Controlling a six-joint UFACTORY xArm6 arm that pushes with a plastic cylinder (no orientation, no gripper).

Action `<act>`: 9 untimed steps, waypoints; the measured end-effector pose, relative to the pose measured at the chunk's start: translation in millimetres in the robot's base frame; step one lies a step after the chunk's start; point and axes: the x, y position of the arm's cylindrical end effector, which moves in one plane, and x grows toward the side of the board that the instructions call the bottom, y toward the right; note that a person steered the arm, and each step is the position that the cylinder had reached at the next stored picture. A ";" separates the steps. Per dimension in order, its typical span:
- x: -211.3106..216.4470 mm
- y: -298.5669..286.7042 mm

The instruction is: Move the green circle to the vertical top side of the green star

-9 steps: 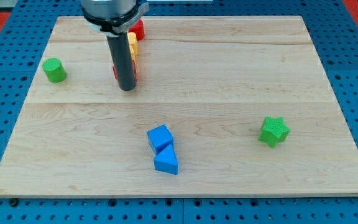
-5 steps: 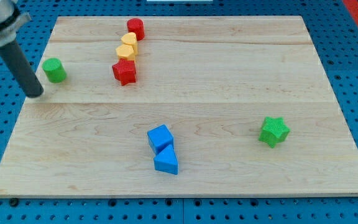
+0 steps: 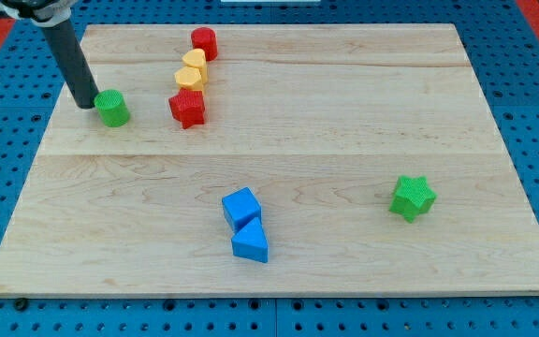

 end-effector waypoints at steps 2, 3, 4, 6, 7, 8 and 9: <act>-10.6 9.8; -16.4 25.4; 23.7 26.2; 53.9 87.8; 60.7 97.8; 64.7 80.4; 96.9 65.2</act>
